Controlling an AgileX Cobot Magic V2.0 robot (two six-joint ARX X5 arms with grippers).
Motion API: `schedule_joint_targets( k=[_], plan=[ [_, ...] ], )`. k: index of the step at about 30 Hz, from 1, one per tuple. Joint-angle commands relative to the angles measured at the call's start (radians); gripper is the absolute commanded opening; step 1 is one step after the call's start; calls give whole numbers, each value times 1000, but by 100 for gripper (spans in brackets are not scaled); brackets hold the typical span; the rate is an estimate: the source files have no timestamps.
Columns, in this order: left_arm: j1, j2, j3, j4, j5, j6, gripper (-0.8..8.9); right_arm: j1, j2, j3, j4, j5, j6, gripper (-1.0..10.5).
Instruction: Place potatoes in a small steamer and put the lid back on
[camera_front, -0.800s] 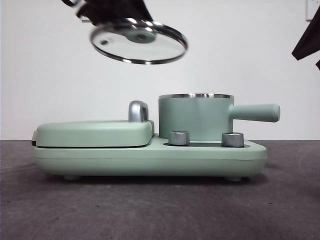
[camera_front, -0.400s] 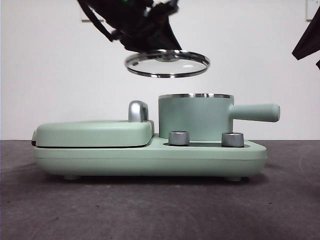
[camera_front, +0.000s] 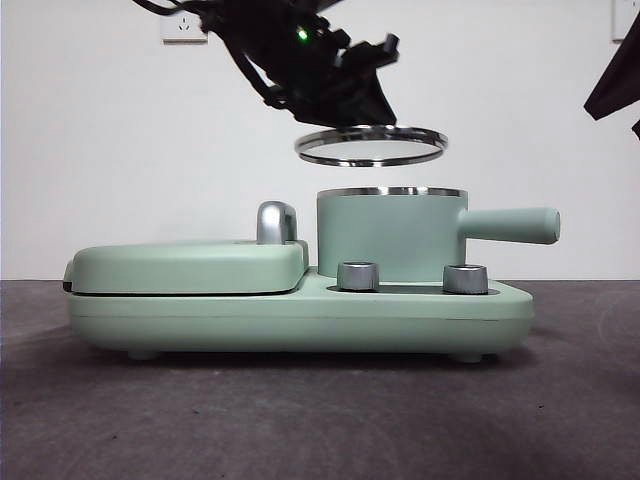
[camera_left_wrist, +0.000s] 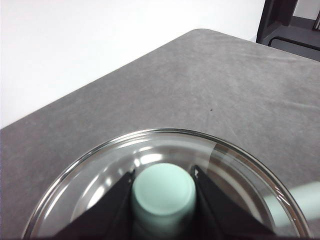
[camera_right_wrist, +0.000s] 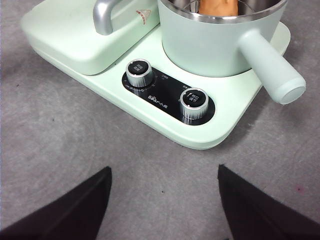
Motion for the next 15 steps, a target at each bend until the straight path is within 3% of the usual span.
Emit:
schedule_joint_targets(
  k=[1, 15],
  plan=[
    [-13, 45, 60, 42, 3, 29, 13, 6, 5, 6, 6, 0, 11, 329],
    [-14, 136, 64, 116, 2, 30, 13, 6, 5, 6, 5, 0, 11, 329]
  ],
)
